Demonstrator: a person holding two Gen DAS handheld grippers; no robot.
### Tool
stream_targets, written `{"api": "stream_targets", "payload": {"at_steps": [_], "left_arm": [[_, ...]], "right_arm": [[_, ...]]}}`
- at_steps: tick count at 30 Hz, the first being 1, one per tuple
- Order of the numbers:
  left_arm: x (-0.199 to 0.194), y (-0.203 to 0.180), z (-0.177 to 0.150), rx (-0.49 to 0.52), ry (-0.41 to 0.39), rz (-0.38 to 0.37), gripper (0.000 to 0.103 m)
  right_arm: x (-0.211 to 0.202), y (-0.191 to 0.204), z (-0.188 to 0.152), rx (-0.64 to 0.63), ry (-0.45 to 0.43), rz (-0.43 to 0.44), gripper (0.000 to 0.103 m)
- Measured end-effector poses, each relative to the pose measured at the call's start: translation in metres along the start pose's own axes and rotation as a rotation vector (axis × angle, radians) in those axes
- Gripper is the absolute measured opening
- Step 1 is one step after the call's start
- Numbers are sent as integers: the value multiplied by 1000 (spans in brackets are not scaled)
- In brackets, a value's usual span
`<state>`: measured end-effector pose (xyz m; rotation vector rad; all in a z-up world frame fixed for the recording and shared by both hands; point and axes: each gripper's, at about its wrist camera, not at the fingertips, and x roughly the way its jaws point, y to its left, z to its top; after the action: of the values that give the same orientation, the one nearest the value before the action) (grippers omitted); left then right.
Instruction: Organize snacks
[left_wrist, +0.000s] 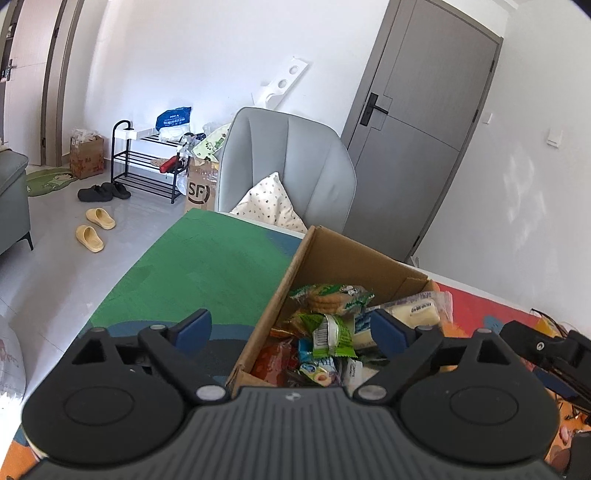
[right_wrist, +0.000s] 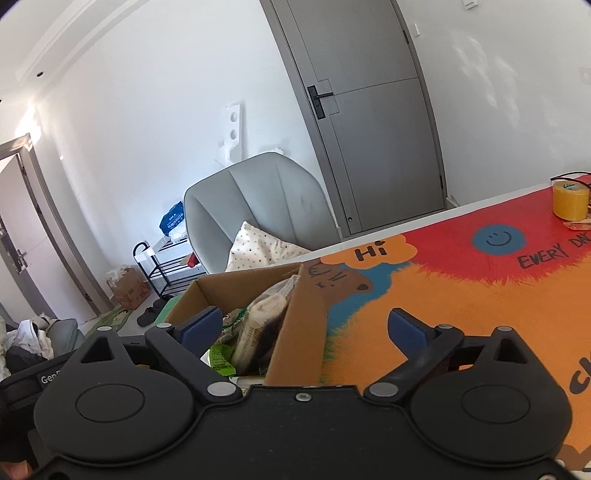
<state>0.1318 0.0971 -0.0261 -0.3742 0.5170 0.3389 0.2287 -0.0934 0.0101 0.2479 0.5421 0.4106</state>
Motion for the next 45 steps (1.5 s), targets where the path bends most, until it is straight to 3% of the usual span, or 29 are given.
{"api": "stream_targets", "payload": {"at_steps": [7,28,36,45], "left_arm": [[-9,-22,-10,78,2,-18,98],[-56,-71,-27,250,-12,-95,103],[-74,-83,-32,332,-5,-116,103],[-102,-72,-28,341,-6,-138,103]], "right_arm": [[-21,-22,-6,33,-6,-39,103],[-87,-66,-14,38,-23,-106,103],[-114,-66,-12,1,-34,-128,103],[-141,-52,-12,-48,-39,-140,103]]}}
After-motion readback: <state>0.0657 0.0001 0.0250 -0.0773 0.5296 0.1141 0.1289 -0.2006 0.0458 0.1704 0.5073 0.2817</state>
